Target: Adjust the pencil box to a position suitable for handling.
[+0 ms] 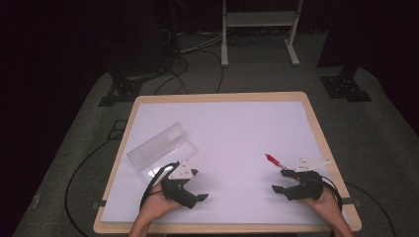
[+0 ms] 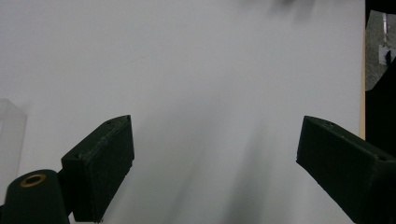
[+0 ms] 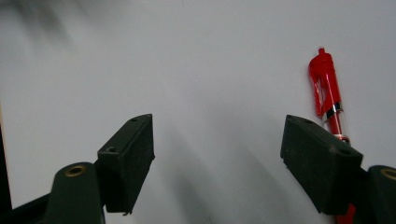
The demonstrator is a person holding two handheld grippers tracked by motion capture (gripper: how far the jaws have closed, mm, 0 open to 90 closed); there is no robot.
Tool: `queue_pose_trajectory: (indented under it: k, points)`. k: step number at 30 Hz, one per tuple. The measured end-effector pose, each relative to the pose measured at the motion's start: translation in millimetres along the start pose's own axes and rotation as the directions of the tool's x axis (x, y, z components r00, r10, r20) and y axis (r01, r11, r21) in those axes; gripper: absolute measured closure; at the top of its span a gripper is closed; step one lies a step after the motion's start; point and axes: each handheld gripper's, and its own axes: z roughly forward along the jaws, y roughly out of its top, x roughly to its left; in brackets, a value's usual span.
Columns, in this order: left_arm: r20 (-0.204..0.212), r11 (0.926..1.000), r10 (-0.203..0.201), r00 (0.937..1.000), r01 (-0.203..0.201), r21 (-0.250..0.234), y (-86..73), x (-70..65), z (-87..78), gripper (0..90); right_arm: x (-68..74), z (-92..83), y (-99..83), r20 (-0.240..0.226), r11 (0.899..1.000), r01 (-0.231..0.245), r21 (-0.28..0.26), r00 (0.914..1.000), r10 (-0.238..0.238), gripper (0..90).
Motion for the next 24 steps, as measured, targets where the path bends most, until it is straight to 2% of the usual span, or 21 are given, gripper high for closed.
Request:
queue_pose_trajectory:
  k: [15,24]
  points:
    - [-0.040,0.9998,-0.001,0.9992,0.000,-0.022,0.6,7.7,-14.9,11.0,1.3,0.0,1.0,0.010,1.000,0.003,0.001,0.9999,-0.003,24.8]
    - [-0.078,0.9992,-0.027,0.9966,0.025,-0.032,-6.4,17.1,-26.1,11.3,3.5,2.7,4.2,0.013,1.000,0.009,0.006,0.9999,-0.009,24.7]
